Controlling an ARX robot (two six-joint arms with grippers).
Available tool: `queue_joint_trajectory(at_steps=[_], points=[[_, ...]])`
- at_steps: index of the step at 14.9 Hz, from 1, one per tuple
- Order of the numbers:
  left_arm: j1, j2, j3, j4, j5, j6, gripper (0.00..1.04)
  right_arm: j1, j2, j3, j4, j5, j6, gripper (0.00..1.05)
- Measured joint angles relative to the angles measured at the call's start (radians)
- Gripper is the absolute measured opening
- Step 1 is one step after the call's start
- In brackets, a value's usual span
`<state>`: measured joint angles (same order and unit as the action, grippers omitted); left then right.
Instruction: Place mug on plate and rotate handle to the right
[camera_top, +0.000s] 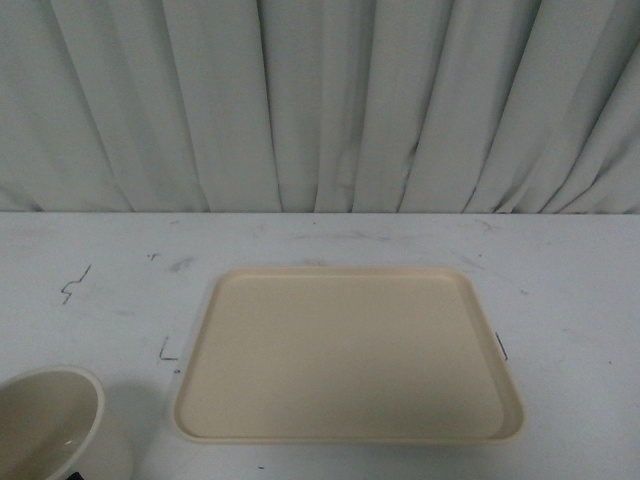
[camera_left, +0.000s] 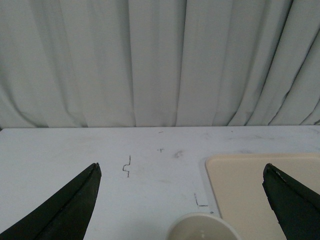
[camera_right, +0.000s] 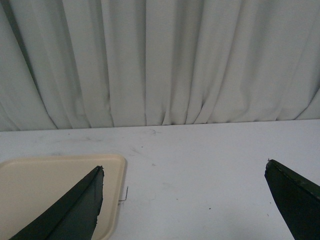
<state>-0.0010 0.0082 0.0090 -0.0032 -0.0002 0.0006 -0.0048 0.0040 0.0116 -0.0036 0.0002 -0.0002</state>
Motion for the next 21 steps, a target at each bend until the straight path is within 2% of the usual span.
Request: queue_joint_trajectory(at_steps=[21], points=[[0.000, 0.000, 0.000, 0.000, 0.000, 0.000, 0.98, 0.000, 0.000, 0.000, 0.000, 0.000, 0.000, 0.98]])
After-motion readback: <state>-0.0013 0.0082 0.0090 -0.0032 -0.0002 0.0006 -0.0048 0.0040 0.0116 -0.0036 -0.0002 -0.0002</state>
